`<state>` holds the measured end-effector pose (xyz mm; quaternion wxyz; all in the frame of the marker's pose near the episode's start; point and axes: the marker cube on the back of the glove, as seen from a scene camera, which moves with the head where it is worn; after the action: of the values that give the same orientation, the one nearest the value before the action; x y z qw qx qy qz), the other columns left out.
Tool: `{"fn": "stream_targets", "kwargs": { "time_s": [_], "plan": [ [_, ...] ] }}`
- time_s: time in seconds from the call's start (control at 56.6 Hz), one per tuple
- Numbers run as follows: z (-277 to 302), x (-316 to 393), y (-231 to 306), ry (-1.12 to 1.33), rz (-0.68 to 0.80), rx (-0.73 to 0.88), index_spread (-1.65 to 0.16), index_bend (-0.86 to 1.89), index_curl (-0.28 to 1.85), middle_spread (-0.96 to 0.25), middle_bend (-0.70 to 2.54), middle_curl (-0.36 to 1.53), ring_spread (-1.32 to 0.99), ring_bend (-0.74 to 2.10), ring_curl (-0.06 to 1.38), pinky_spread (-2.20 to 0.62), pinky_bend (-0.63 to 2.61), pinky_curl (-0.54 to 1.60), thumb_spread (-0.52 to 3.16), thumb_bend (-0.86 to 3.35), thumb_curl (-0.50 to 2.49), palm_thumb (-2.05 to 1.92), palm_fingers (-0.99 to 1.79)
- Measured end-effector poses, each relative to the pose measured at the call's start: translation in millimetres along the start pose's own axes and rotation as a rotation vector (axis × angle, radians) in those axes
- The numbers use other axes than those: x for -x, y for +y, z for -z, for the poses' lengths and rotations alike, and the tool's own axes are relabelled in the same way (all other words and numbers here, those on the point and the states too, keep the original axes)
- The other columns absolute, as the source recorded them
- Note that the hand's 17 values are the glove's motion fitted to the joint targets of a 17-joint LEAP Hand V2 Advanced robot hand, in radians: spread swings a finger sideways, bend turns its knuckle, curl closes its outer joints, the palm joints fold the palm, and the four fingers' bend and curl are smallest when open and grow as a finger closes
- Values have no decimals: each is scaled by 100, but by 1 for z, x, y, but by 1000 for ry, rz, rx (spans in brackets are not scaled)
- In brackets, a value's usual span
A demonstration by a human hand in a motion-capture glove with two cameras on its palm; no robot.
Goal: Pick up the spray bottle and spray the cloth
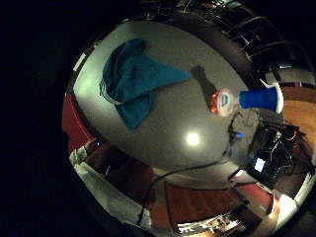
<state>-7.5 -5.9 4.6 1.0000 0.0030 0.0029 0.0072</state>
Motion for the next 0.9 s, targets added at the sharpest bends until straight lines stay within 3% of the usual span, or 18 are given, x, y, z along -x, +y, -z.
{"fn": "stream_targets", "kwargs": {
  "time_s": [0.248,0.672,0.902],
  "plan": [
    [-7,18,-12,14,-12,13,-36,16,14,-4,20,15,1,22,10,18,41,20,82,20,23,59,8],
    [-6,26,-5,53,-26,-43,-40,18,24,-4,18,23,3,24,18,20,39,27,94,1,34,68,7],
    [-2,16,17,65,-19,-182,-41,17,26,-4,18,25,3,24,20,20,39,30,96,-2,37,72,7]
  ]
}}
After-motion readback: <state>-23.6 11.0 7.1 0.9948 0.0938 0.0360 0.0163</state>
